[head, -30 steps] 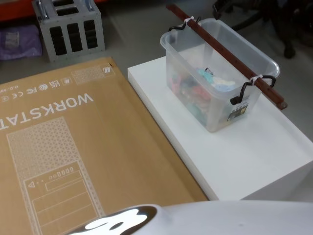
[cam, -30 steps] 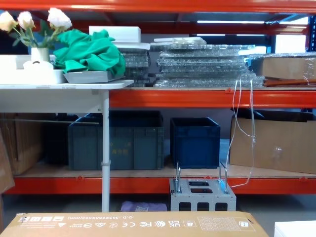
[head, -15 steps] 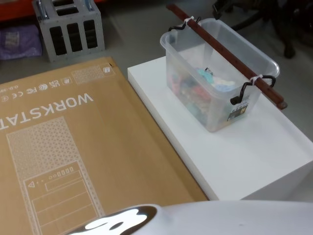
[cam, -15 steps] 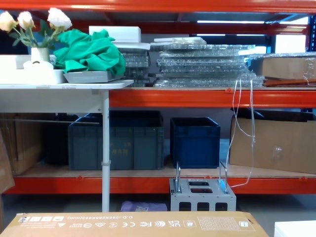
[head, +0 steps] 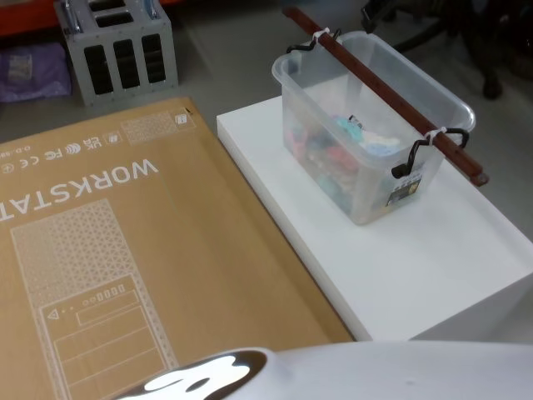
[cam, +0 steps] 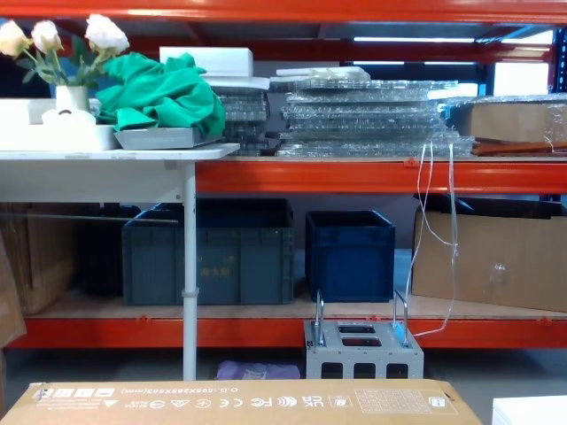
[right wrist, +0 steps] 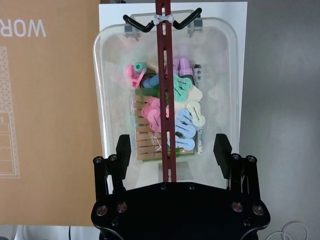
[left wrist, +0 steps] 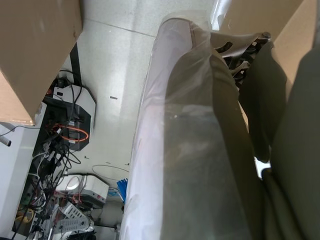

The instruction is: Use one hand to grasp the basket and place it at the designated location.

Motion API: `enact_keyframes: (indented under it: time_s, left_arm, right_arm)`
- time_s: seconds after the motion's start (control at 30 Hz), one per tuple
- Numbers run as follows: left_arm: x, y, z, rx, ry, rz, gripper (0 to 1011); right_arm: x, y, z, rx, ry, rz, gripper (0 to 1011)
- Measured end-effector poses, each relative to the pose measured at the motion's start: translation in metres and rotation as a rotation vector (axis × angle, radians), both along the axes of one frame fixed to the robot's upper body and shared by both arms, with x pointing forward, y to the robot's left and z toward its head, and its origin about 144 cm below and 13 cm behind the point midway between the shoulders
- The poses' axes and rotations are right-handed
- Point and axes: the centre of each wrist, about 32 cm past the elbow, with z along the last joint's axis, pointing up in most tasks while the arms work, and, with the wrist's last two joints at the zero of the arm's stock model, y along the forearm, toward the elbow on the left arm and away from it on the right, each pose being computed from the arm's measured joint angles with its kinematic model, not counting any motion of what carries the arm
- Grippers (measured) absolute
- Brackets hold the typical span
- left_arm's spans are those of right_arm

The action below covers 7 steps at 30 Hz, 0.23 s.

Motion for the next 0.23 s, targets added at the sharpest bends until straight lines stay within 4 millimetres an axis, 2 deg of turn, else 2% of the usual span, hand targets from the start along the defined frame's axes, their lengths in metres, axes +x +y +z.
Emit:
enact_keyframes:
  time_s: [0.23]
  left_arm:
    - [0.0000, 0.0000, 0.0000, 0.000, 0.000, 0.000, 0]
  right_arm:
    - [0.0000, 0.0000, 0.0000, 0.000, 0.000, 0.000, 1000]
